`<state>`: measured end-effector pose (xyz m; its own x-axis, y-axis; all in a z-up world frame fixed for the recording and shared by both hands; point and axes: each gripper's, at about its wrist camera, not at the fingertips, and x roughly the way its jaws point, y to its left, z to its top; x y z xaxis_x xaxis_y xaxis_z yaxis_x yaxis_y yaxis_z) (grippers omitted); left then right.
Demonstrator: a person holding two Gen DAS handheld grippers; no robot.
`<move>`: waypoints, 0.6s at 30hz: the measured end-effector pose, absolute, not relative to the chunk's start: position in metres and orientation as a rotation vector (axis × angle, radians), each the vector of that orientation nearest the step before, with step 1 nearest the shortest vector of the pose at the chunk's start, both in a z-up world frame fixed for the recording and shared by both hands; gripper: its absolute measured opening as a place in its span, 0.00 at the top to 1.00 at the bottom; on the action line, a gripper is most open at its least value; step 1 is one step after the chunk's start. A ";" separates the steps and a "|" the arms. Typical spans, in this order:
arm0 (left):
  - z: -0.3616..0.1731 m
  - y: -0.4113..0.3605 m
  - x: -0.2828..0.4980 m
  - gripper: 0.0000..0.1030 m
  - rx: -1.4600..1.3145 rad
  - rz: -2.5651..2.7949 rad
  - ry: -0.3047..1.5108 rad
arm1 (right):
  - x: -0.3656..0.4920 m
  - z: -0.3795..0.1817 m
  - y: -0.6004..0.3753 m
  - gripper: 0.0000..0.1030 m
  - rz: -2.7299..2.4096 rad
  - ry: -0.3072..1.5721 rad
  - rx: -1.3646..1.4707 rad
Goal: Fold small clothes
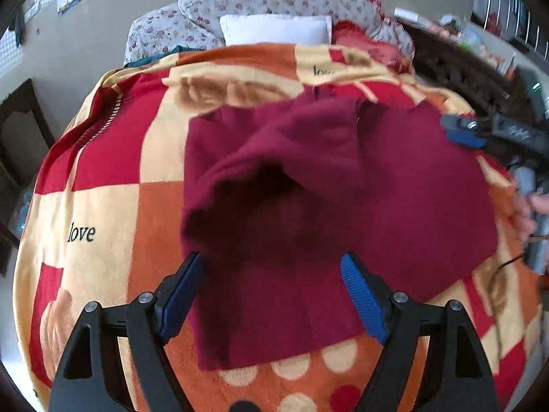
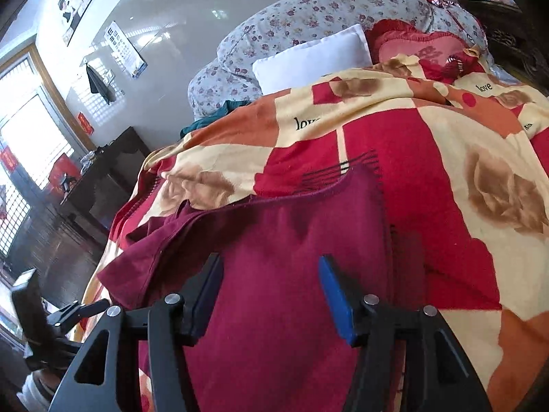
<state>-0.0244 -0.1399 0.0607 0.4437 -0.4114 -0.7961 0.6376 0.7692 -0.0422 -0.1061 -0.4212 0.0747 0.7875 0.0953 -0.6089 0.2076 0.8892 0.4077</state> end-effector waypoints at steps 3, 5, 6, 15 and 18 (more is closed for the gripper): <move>0.068 -0.151 -0.013 0.21 0.240 -0.670 0.881 | -0.106 0.073 -0.417 0.39 -0.046 0.676 0.470; 0.081 -0.156 0.005 0.21 0.178 -0.655 0.856 | -0.104 0.074 -0.413 0.39 -0.039 0.670 0.450; 0.084 -0.157 0.017 0.21 0.139 -0.647 0.863 | -0.102 0.076 -0.412 0.39 -0.046 0.665 0.433; 0.068 -0.141 0.109 0.21 -0.075 -0.439 0.923 | -0.062 0.064 -0.435 0.40 -0.199 0.708 0.388; 0.061 -0.131 0.109 0.21 -0.112 -0.426 0.935 | -0.056 0.059 -0.439 0.40 -0.217 0.700 0.408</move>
<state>0.1093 -0.1312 0.0613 0.5176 -0.4019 -0.7554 0.3059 0.9114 -0.2754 -0.0558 -0.4386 0.0591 0.7470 -0.0577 -0.6623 0.3266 0.8996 0.2900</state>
